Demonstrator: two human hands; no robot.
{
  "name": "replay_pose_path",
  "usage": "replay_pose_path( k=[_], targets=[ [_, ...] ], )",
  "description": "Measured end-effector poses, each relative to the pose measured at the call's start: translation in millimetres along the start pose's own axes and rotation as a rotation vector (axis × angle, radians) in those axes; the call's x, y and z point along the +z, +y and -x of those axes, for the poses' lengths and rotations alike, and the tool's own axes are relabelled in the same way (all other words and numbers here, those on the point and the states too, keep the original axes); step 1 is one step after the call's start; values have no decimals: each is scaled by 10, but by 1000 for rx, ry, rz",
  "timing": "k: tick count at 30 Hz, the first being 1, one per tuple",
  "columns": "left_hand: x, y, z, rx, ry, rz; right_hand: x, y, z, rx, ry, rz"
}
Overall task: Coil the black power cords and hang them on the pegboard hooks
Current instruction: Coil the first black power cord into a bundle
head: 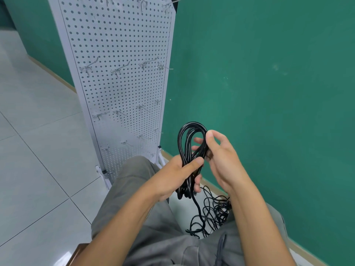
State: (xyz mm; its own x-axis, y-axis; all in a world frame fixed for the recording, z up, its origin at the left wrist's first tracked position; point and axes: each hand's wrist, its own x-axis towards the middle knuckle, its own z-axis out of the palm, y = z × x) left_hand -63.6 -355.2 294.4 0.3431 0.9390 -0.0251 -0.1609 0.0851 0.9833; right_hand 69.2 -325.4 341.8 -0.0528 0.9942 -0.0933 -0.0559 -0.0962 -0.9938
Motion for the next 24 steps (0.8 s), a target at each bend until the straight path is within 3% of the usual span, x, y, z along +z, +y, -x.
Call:
replay_pose_path(
  k=[5, 9, 17, 24],
  targets=[
    [10, 28, 16, -29, 29, -28, -77, -58, -12, -54, -55, 117],
    [10, 35, 26, -117, -8, 57, -112, -70, -24, -37, 0, -8],
    [35, 113, 84, -238, -88, 194, -79, -101, -52, 74, -74, -124],
    [76, 149, 97, -254, -122, 164, -21, -102, -135, -5, -6, 86]
  ],
)
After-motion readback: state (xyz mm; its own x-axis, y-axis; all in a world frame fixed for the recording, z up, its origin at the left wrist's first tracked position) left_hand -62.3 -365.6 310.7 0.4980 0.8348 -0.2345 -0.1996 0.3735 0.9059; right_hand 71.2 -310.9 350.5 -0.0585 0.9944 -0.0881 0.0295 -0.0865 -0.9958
